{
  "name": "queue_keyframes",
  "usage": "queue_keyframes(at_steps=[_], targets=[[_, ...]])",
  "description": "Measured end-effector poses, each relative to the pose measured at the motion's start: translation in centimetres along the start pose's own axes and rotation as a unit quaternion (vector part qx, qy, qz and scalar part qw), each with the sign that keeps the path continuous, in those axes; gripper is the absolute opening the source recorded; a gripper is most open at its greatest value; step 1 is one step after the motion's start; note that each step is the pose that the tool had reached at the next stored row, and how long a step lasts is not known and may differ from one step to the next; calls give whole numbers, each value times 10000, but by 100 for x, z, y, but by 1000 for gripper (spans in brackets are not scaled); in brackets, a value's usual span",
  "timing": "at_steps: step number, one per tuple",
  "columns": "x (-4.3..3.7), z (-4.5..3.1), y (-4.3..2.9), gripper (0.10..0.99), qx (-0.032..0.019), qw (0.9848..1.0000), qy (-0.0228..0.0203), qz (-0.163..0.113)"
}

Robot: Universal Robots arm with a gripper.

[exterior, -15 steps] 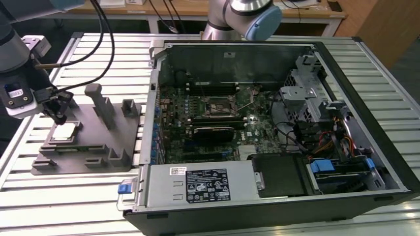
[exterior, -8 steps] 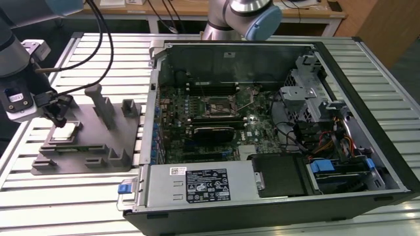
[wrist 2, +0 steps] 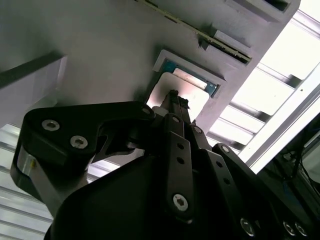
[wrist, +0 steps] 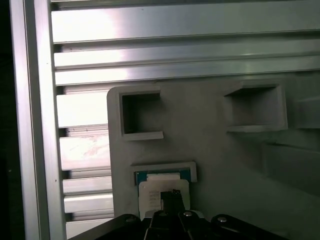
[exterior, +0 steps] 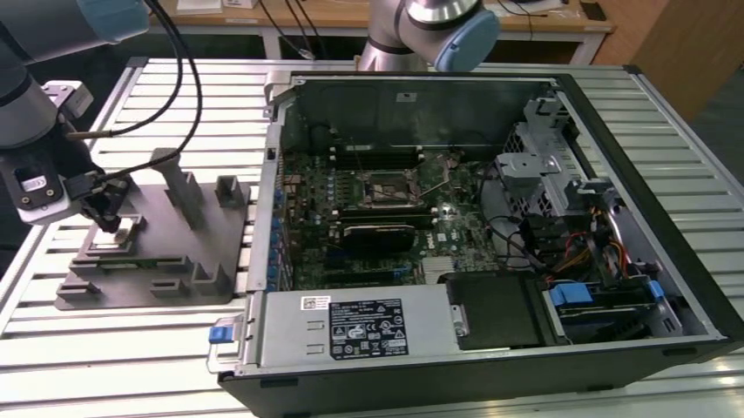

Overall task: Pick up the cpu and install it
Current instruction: 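Pick up the cpu and move it towards the insertion slot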

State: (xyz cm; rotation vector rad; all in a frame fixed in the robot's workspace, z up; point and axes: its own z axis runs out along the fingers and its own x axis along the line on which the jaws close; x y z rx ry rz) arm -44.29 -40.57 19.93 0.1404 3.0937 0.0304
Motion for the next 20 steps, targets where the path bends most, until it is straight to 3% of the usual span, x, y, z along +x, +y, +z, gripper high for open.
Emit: queue_keyframes(at_steps=[11, 12, 13, 16, 17, 20], targets=[[1, 14, -2, 114, 0, 10000, -2, 0], [1, 14, -2, 169, 0, 10000, -2, 0], [1, 14, -2, 169, 0, 10000, -2, 0], [1, 14, -2, 353, 0, 10000, -2, 0], [2, 14, -2, 353, 0, 10000, -2, 0], [1, 15, -2, 467, 0, 10000, -2, 0]])
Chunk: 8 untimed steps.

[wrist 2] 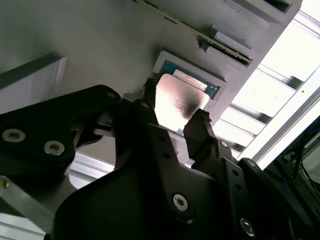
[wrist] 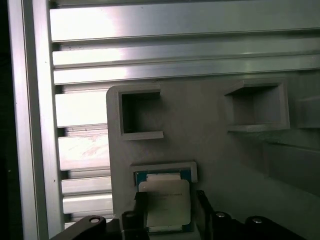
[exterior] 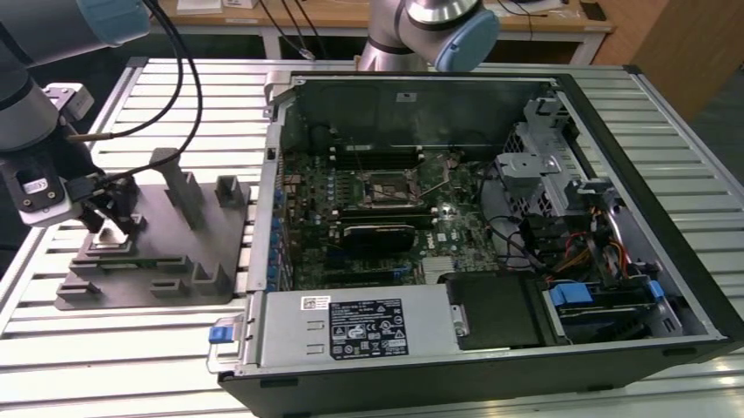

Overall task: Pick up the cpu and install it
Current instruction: 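Pick up the cpu and move it towards the insertion slot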

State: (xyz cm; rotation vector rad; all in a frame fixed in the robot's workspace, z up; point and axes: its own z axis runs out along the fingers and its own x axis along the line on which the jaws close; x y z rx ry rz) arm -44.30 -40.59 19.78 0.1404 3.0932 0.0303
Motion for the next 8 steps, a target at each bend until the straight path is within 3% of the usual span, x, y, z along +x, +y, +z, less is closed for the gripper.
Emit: queue_keyframes(at_steps=[2, 3, 4, 5, 7, 8], targets=[[0, 0, 0, 584, 0, 10000, 0, 0], [0, 0, 0, 584, 0, 10000, 0, 0], [0, 0, 0, 643, 0, 10000, 0, 0], [0, 1, 0, 643, 0, 10000, 0, 0], [0, 1, 0, 757, 0, 10000, 0, 0], [0, 1, 0, 757, 0, 10000, 0, 0]])
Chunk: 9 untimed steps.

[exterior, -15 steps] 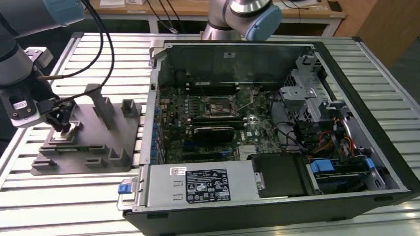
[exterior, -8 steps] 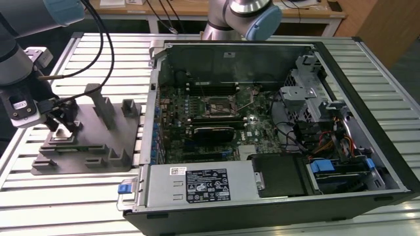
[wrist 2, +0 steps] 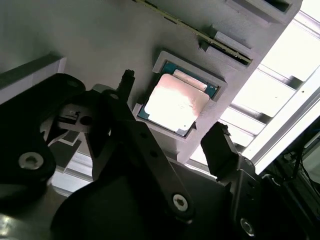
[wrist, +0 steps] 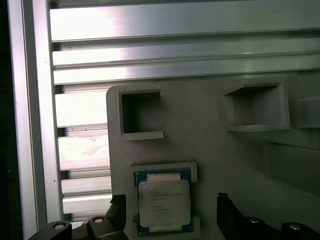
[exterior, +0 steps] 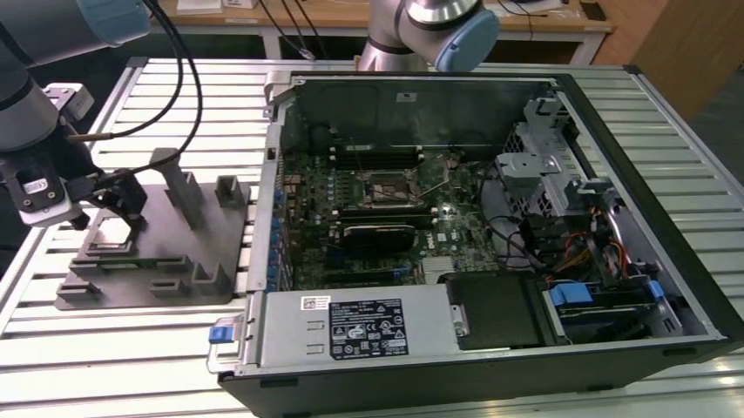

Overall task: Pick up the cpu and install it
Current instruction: 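Pick up the cpu and move it towards the insertion slot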

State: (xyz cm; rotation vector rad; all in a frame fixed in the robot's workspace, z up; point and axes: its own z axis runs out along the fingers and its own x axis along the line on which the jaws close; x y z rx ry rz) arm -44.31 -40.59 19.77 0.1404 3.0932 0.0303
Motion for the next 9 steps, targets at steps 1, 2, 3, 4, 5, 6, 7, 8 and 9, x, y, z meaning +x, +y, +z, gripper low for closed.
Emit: queue_keyframes(at_steps=[1, 2, 3, 4, 5, 6, 7, 8, 9], targets=[[0, 0, 0, 824, 0, 10000, 0, 0], [0, 0, 0, 824, 0, 10000, 0, 0], [0, 0, 0, 824, 0, 10000, 0, 0], [0, 1, 0, 824, 0, 10000, 0, 0], [0, 1, 0, 824, 0, 10000, 0, 0], [0, 4, 0, 824, -1, 10000, -1, 0], [0, 8, 0, 824, -1, 10000, -1, 0], [0, 13, 0, 824, -1, 10000, -1, -3], [0, 19, 0, 824, -1, 10000, -1, -8]])
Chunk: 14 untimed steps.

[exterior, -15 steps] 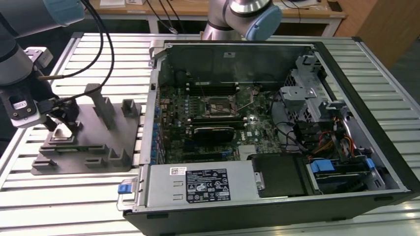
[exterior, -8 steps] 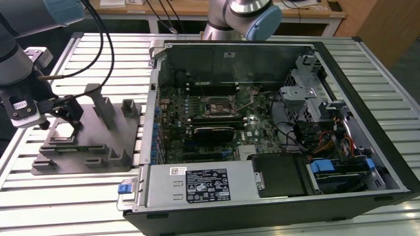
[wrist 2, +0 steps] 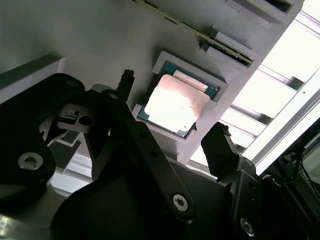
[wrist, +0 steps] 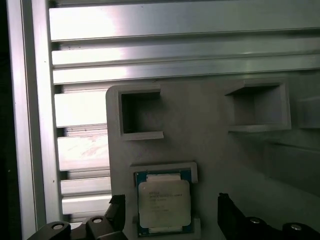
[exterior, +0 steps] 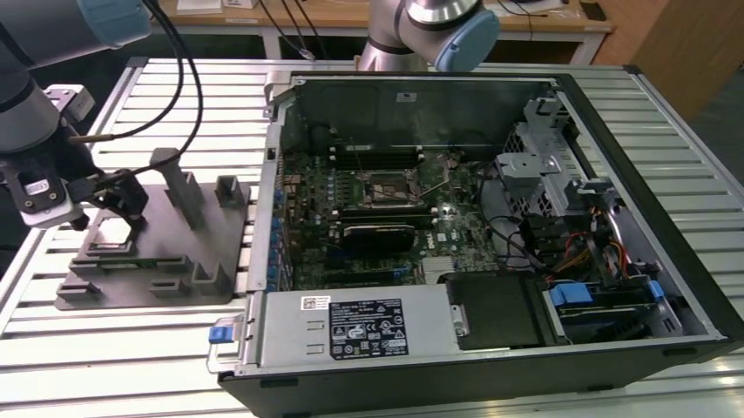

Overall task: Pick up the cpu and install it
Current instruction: 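Pick up the cpu and move it towards the insertion slot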

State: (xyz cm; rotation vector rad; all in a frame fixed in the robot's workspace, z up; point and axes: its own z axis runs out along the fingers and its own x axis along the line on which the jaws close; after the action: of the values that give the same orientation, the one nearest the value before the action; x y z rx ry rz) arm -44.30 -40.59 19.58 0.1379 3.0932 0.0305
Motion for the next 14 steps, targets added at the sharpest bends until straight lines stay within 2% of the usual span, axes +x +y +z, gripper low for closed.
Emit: queue_keyframes(at_steps=[14], targets=[[8, 157, -4, 824, -10, 9997, 6, -238]])
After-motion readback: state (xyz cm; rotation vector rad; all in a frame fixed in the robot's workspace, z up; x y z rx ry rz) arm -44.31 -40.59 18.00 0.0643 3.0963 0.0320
